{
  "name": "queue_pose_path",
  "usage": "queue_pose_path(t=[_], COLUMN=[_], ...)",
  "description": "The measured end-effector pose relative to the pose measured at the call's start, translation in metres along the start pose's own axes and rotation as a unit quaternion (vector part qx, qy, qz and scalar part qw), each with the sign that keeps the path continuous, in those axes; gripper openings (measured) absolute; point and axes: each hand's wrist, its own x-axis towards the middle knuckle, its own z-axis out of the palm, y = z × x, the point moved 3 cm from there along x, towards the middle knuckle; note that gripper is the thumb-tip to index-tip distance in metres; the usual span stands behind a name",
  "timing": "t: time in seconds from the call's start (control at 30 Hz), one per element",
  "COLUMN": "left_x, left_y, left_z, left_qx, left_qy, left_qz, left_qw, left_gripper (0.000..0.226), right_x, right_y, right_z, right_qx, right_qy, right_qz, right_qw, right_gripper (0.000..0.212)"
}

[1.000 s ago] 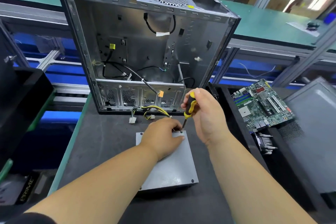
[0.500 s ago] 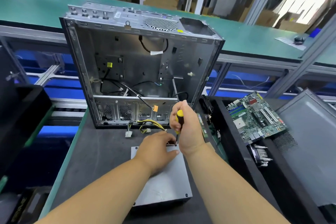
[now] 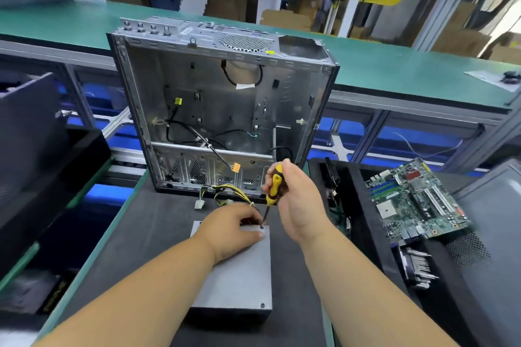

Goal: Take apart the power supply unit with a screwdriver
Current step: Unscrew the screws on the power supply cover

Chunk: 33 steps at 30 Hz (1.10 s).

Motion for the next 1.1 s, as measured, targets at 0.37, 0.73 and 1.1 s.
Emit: queue_pose_path(t=[0.37, 0.73, 1.1], left_x=[0.001, 0.001, 0.0], left_y=[0.002, 0.001, 0.0], left_z=[0.0, -0.001, -0.001], left_qx=[-0.026, -0.016, -0.003], left_qy=[0.006, 0.004, 0.004], left_qz=[-0.008, -0.007, 0.005], left_qw=[1.0, 1.0, 1.0], left_gripper=[0.018, 0.015, 0.017], right_x=[0.008, 0.005, 0.018], right_y=[0.001, 0.006, 0.008], right_z=[0.011, 0.013, 0.016], right_qx=[0.055, 0.005, 0.056], right_qy=[-0.066, -0.018, -0.018], right_qz=[0.017, -0.007, 0.01], right_qw=[0.996, 1.0, 0.998], right_gripper=[0.028, 0.028, 0.048])
